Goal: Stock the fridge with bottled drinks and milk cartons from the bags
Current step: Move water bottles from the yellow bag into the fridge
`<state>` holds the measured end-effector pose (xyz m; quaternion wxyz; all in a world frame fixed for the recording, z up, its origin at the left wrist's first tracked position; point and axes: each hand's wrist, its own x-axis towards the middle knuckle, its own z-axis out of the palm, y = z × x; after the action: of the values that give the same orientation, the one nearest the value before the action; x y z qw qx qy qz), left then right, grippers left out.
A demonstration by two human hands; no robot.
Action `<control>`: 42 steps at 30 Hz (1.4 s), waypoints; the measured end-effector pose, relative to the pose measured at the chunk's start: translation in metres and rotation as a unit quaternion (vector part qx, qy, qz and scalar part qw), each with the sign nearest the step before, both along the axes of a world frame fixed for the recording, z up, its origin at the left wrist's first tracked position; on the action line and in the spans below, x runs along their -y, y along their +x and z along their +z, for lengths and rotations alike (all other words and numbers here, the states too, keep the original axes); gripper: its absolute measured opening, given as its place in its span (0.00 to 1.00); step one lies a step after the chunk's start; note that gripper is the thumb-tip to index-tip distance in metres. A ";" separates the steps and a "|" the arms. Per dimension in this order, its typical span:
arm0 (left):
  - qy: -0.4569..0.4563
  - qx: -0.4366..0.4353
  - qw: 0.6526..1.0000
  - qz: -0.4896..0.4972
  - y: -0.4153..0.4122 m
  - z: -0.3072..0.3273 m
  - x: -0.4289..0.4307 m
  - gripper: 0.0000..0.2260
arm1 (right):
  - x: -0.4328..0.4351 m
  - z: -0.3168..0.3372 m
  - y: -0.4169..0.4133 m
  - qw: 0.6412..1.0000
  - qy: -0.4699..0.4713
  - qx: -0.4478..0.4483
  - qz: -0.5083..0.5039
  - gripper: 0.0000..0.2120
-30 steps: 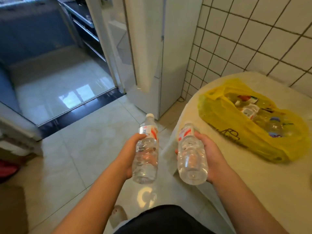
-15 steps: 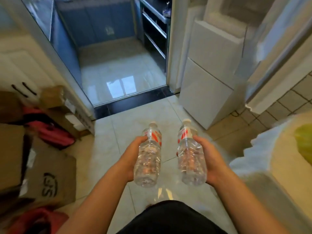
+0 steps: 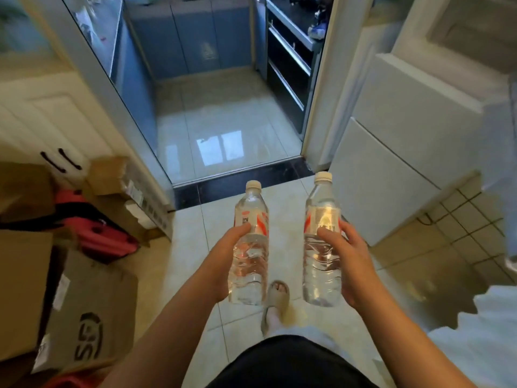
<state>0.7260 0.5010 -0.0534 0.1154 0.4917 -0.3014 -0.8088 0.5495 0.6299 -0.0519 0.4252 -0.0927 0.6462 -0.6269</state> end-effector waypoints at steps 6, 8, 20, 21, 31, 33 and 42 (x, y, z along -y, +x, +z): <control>-0.091 -0.023 0.994 -0.057 -0.074 0.010 0.089 0.21 | 0.094 0.003 -0.070 0.997 -0.021 -0.068 -0.004 0.16; -0.119 -0.033 0.990 -0.063 -0.102 0.013 0.116 0.21 | 0.122 0.007 -0.095 0.996 -0.025 -0.087 0.001 0.17; -0.185 -0.051 0.974 -0.120 -0.265 0.002 0.237 0.30 | 0.215 0.019 -0.222 0.972 0.009 -0.218 -0.088 0.24; -0.193 -0.059 0.970 -0.137 -0.281 0.001 0.246 0.29 | 0.221 0.017 -0.234 0.969 0.010 -0.223 -0.106 0.23; -0.212 -0.101 0.919 -0.316 -0.455 0.010 0.343 0.17 | 0.282 0.021 -0.339 0.928 0.034 -0.211 -0.304 0.23; -0.224 -0.113 0.904 -0.345 -0.485 0.017 0.354 0.18 | 0.292 0.027 -0.356 0.919 0.027 -0.207 -0.334 0.21; -0.295 -0.230 0.810 -0.453 -0.640 0.071 0.369 0.19 | 0.312 0.073 -0.453 0.830 -0.010 -0.279 -0.484 0.21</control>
<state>0.0863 0.1318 0.0171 -0.0582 0.0414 -0.6783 -0.7313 0.0966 0.3179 0.0208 -0.1314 0.0570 0.6934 -0.7062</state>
